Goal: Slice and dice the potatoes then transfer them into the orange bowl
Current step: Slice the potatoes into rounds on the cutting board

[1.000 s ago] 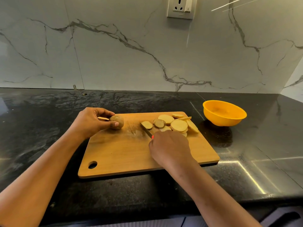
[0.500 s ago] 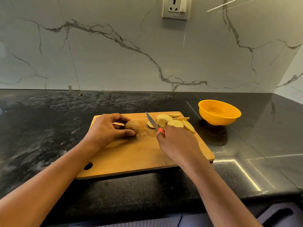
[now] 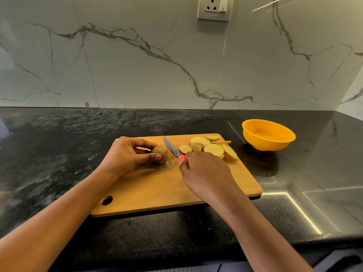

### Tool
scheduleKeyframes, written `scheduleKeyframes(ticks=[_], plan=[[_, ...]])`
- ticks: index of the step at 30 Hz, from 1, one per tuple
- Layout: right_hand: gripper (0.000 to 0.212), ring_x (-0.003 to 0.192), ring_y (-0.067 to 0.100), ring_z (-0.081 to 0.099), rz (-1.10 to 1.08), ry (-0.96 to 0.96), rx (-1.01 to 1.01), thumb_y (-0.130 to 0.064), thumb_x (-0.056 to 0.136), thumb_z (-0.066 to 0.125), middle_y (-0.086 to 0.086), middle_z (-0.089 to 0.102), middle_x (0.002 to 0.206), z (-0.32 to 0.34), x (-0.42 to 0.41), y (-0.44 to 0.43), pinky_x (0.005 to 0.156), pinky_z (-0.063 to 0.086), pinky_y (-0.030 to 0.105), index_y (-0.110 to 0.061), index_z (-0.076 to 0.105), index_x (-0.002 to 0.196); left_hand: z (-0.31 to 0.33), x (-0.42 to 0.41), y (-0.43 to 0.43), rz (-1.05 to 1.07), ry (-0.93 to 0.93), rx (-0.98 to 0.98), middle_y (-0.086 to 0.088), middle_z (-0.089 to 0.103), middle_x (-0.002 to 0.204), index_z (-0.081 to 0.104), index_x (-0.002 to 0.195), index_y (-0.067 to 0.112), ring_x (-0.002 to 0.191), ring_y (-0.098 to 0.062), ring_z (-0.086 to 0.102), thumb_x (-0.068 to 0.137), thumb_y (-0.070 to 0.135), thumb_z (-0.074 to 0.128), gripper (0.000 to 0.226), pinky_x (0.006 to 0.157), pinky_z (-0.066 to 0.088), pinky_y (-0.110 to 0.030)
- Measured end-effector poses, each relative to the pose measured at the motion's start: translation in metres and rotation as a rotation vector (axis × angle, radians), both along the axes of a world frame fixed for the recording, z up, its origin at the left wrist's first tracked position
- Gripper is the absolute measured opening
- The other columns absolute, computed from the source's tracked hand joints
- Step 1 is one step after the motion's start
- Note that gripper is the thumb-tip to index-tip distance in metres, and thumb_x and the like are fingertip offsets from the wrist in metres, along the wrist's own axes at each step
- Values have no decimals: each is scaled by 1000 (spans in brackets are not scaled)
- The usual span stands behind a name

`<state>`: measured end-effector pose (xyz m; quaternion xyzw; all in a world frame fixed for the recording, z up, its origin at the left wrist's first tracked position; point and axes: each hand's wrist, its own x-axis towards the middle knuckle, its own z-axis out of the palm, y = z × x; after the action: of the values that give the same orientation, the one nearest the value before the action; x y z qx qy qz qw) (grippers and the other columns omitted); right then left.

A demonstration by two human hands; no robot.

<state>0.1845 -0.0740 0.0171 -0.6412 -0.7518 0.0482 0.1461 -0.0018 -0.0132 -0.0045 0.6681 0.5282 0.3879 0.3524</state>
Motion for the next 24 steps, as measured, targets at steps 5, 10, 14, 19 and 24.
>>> scheduleKeyframes(ticks=[5,10,14,19,24], plan=[[31,83,16,57,16,-13,-21,-36,102,37,-1,57,86,5,-5,0,56,39,27,-17,61,110,1,2,-1,-4,8,22,4,74,82,72,98,20,82,-7,70,54,33,79,46,81,52,-21],[22,77,16,52,35,-53,-19,-29,101,42,-4,46,73,15,-4,0,51,33,26,-17,60,105,1,3,-2,13,46,71,7,74,83,73,95,24,79,0,69,53,35,80,45,69,48,-5],[16,77,18,56,61,-62,-44,-24,98,47,-3,47,68,24,-10,7,55,39,28,-14,60,101,1,3,-4,14,68,96,11,73,81,72,92,28,79,1,68,53,36,79,41,70,49,-6],[17,71,17,55,88,-50,-62,-24,99,46,-2,51,69,24,-7,4,50,36,26,-16,60,98,0,3,-3,25,82,117,12,72,81,72,94,24,77,4,67,59,28,82,37,67,47,-4],[14,77,17,59,78,-45,-96,-21,98,49,-1,55,73,30,-17,14,63,47,30,-15,61,99,0,2,-3,44,92,126,18,69,70,72,91,26,73,7,65,61,27,83,32,62,44,-2]])
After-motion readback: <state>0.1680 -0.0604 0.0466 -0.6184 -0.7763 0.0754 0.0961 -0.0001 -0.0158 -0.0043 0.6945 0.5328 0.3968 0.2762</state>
